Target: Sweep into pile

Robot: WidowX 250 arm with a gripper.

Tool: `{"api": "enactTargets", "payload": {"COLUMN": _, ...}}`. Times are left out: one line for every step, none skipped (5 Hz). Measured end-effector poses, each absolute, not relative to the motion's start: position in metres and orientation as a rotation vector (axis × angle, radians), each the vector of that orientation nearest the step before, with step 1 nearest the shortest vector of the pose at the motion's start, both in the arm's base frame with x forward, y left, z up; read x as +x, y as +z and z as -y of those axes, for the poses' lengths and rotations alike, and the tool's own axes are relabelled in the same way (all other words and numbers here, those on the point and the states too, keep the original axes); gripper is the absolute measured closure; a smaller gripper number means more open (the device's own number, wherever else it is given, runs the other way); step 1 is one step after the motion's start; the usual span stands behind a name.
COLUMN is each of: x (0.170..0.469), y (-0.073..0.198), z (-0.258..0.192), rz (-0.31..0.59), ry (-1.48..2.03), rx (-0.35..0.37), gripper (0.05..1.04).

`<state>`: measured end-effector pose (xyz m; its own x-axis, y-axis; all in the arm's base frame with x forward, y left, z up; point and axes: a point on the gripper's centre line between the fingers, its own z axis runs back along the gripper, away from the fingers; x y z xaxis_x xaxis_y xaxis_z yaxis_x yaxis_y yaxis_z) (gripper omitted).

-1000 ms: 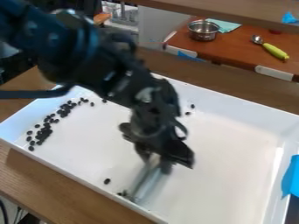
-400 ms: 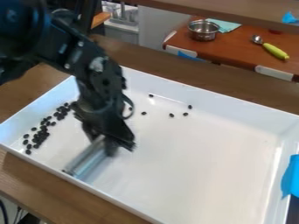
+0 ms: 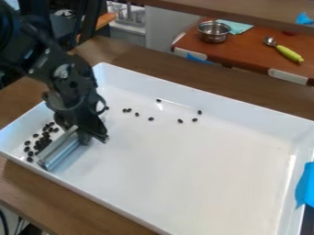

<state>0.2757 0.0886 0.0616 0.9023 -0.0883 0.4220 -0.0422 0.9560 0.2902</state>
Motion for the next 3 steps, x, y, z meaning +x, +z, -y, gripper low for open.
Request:
{"api": "enactTargets", "payload": {"x": 0.280, "y": 0.063, "z": -0.104, "rz": 0.506, "ry": -0.022, "rx": 0.361, "gripper": 0.705}}
{"api": "enactTargets", "payload": {"x": 0.274, "y": 0.063, "z": -0.100, "rz": 0.480, "ry": -0.003, "rx": 0.333, "gripper": 0.705}}
{"api": "enactTargets", "payload": {"x": 0.277, "y": 0.078, "z": -0.080, "rz": 0.412, "ry": 0.078, "rx": 0.224, "gripper": 0.705}}
